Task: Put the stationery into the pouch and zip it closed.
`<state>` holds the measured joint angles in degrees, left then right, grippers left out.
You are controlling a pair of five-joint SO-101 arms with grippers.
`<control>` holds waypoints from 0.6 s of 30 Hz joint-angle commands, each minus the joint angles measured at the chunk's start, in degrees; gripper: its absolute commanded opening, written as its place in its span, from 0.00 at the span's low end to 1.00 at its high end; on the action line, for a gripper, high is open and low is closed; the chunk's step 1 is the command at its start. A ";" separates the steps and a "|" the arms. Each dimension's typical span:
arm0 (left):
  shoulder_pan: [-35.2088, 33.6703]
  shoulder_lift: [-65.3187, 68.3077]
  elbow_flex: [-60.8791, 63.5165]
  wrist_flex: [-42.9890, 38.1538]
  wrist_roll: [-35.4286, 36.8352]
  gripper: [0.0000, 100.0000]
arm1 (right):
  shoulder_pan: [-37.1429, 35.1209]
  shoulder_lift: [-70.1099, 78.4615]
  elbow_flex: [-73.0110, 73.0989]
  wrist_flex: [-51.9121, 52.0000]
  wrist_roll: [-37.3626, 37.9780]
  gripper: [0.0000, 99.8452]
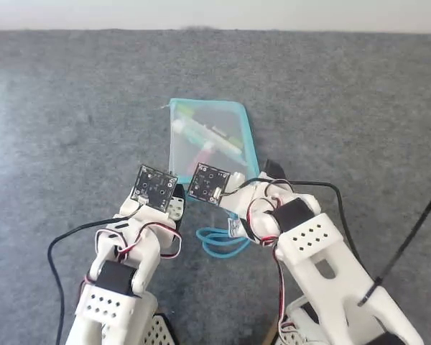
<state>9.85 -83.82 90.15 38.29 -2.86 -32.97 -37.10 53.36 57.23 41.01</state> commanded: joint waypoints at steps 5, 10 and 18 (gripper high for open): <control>0.26 -0.53 -3.56 0.53 -0.44 0.01 | -0.84 -2.07 -2.81 -6.55 0.44 0.43; 0.35 -0.53 -3.56 1.41 -0.44 0.01 | -0.84 -2.07 -2.90 -8.84 0.44 0.43; 0.44 -0.53 -3.56 1.41 -0.44 0.01 | -0.84 0.92 -3.52 -10.86 0.35 0.42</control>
<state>9.85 -83.82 90.07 39.34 -2.86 -32.97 -36.84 53.36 48.44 41.27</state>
